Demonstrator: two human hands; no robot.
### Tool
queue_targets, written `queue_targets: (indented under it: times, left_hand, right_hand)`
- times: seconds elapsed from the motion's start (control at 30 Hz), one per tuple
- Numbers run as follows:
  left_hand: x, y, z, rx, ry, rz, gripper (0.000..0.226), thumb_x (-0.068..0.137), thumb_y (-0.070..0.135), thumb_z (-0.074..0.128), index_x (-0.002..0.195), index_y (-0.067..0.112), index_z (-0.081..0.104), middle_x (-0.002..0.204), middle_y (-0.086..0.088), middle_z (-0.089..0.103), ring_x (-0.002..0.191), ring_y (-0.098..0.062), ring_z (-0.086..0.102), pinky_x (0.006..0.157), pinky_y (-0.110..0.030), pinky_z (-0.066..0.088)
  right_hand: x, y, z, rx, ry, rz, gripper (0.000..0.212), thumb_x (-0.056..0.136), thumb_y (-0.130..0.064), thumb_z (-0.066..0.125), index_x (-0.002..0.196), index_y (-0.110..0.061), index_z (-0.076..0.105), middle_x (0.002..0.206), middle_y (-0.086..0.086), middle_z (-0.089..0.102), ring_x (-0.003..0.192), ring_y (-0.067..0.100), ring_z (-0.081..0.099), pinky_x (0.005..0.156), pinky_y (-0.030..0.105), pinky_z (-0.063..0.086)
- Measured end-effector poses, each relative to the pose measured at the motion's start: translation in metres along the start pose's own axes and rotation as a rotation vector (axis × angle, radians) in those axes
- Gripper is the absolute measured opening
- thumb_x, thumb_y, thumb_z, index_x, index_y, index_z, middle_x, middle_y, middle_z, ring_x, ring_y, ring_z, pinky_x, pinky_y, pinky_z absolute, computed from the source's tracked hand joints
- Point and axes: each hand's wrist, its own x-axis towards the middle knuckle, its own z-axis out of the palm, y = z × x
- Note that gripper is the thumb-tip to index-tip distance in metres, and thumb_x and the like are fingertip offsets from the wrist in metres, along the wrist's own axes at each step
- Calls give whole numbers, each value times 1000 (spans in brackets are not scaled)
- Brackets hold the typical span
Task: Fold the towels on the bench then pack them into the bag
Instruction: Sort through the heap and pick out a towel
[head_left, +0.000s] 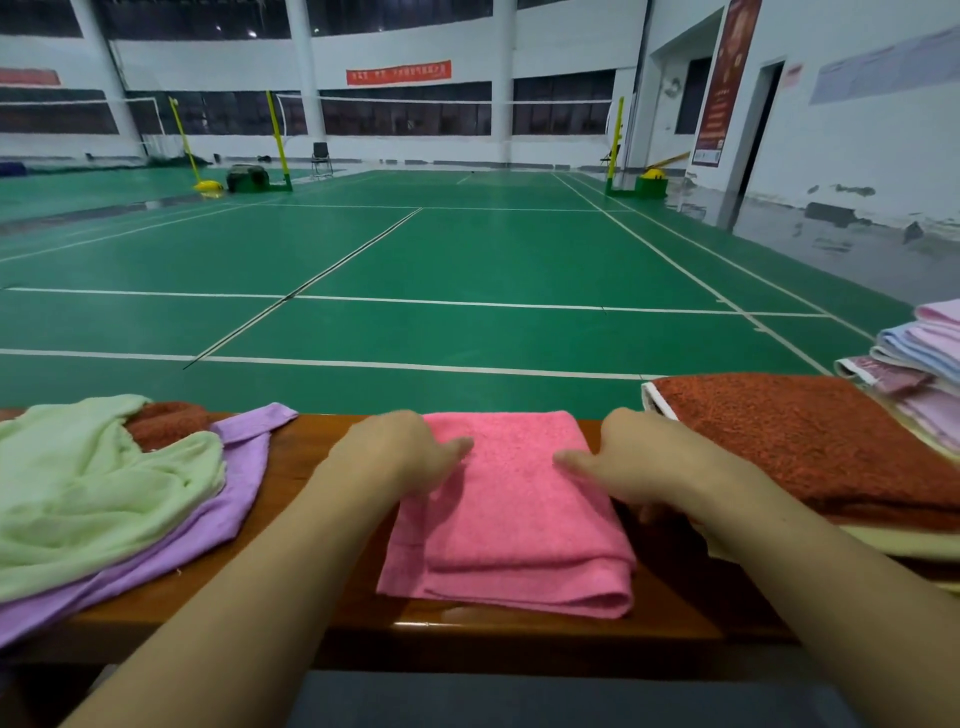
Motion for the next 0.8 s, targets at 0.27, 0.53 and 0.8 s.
queue_targets:
  times: [0.27,0.53,0.8]
  left_hand:
    - [-6,23,28,-165,88,111,53,101,48,50,124,0,59,123,-21,66,113,-38,62,91,-39,49]
    - [-23,55,-6,-845,215,196,15,98,27,57,105,14,60,102,-9,69,90,-25,67,74,-33,53]
    - [-24,162,-15,-1633,-125,390,26,100,10,61,123,-2,63,100,-14,74,71,-16,71,61,-27,57]
  right_hand:
    - [0,-10,15,67,173,-84,31,98,-48,56,98,-18,46,118,8,64,109,30,60,74,33,34]
    - [-8,31,-24,383,393,-13,27,93,-42,68,110,-21,64,112,4,68,104,27,63,86,35,47]
    - [-39,138,-76,590,673,204,24,96,-31,69,110,-13,75,112,10,72,93,21,60,82,29,39]
